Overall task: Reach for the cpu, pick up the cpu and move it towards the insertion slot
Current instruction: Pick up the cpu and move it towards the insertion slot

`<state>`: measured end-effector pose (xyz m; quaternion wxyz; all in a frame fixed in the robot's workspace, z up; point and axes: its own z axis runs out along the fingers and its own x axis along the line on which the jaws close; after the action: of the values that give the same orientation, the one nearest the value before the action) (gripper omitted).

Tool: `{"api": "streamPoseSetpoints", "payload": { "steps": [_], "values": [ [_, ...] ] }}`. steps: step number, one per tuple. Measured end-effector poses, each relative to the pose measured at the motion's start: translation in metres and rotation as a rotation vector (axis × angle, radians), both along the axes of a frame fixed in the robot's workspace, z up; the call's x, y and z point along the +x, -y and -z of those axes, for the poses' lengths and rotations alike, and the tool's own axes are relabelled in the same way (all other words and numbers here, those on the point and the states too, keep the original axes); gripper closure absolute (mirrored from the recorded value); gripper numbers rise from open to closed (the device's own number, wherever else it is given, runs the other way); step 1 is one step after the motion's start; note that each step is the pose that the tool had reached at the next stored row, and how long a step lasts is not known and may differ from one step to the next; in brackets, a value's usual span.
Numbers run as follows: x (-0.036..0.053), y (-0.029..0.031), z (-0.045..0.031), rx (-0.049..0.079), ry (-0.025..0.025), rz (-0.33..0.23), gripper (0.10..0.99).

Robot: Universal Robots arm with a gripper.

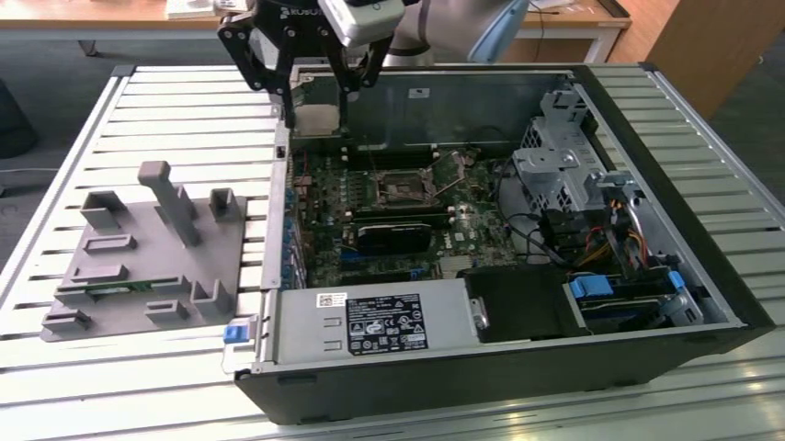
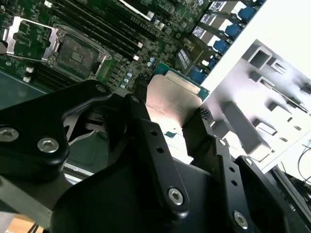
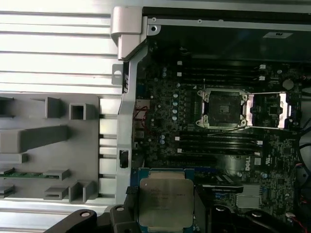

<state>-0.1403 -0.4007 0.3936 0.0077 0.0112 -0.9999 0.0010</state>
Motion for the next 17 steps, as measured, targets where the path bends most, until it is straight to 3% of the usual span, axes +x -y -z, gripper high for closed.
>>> {"api": "streamPoseSetpoints", "payload": {
  "steps": [17],
  "values": [
    [0.0340,0.0000,0.0000,0.000,-0.0034,0.000,0.545]
  ]
}}
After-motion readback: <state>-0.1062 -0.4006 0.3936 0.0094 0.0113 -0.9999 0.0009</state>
